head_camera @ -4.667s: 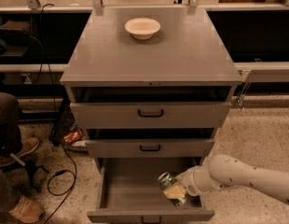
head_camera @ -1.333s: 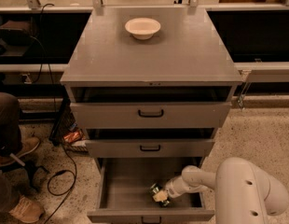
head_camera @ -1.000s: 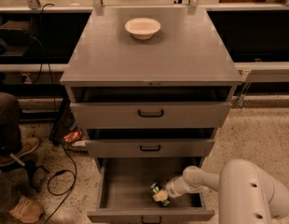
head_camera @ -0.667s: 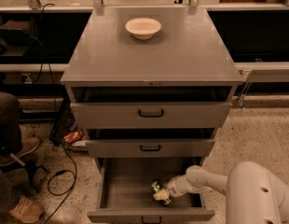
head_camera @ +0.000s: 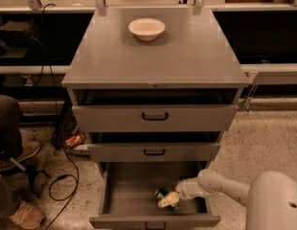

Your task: Place green can into bottom drawer

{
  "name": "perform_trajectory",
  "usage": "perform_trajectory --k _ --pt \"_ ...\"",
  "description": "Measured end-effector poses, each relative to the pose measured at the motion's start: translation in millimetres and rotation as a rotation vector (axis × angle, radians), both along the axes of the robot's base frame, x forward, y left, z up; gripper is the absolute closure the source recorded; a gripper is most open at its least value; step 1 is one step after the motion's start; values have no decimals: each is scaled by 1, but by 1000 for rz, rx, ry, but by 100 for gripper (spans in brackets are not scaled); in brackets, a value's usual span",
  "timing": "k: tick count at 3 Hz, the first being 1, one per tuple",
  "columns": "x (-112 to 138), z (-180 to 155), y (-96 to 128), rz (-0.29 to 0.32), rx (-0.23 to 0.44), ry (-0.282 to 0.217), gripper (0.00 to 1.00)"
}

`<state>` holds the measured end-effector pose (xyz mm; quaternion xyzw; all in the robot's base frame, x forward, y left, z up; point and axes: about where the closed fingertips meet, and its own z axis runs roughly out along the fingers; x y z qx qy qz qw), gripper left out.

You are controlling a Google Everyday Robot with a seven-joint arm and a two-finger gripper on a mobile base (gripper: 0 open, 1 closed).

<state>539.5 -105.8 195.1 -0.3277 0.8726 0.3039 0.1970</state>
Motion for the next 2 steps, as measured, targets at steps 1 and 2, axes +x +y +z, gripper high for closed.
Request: perform_trajectory --k 1,2 --pt "8 24 -21 -25 -8 -37 0" --pt "18 60 -57 -62 -13 -92 0"
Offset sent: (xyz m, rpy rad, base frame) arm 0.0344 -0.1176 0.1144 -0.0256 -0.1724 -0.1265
